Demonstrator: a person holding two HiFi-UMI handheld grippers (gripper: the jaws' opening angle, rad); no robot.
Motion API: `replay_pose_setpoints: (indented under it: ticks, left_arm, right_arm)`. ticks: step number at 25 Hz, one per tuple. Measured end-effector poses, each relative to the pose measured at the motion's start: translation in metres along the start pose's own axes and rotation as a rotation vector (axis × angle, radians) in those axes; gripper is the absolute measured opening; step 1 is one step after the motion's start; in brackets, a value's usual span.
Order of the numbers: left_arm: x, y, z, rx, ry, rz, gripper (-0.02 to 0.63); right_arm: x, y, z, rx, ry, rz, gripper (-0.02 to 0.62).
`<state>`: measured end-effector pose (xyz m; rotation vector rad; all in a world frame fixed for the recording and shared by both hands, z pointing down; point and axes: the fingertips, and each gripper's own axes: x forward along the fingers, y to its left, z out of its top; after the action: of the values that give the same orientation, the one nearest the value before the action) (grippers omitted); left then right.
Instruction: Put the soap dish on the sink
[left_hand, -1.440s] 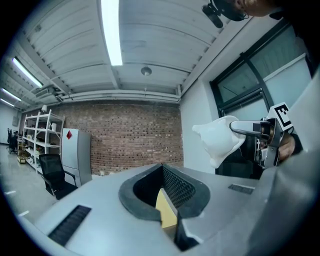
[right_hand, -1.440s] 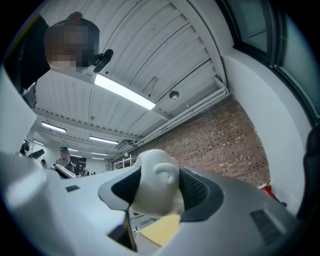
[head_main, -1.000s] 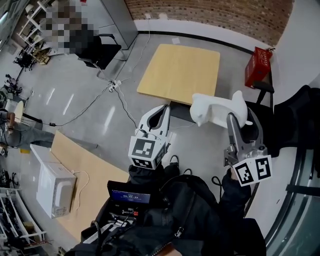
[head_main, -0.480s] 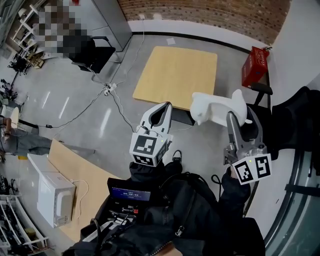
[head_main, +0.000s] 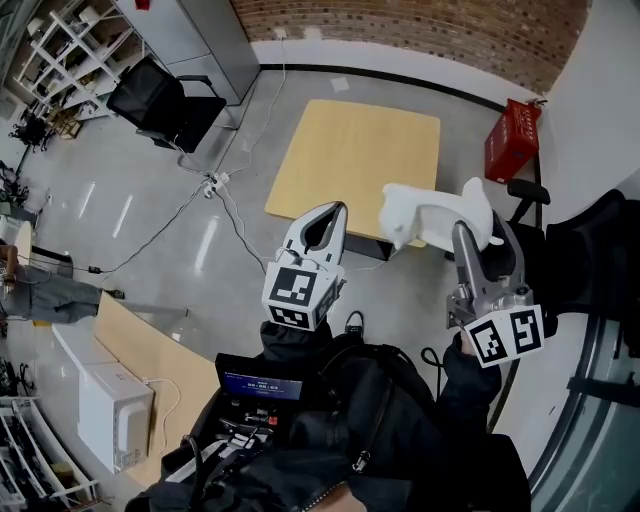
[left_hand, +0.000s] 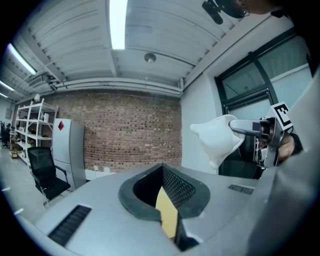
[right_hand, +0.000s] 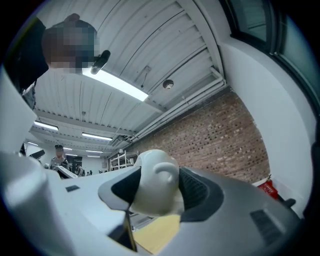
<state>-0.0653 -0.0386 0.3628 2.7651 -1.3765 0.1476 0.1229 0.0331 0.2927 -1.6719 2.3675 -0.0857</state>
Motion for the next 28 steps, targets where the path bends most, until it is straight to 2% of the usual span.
replay_pose_setpoints:
  ticks: [18,24,28]
  left_arm:
    - [0.062,0.065,-0.007,-0.033,0.019,-0.05,0.003]
    - [0.08,0.061,-0.016,-0.045,0.048,-0.073,0.003]
    - [0.098,0.062,-0.018,-0.037,0.057,-0.055,0.003]
  right_arm:
    - [0.08,-0.009,-0.021,-0.014,0.04,-0.055,0.245]
    - [0.09,-0.021,-0.026,-0.009,0.066,-0.065,0.245]
    - [0.102,-0.043,-0.035,0.008,0.082,-0.058,0.245]
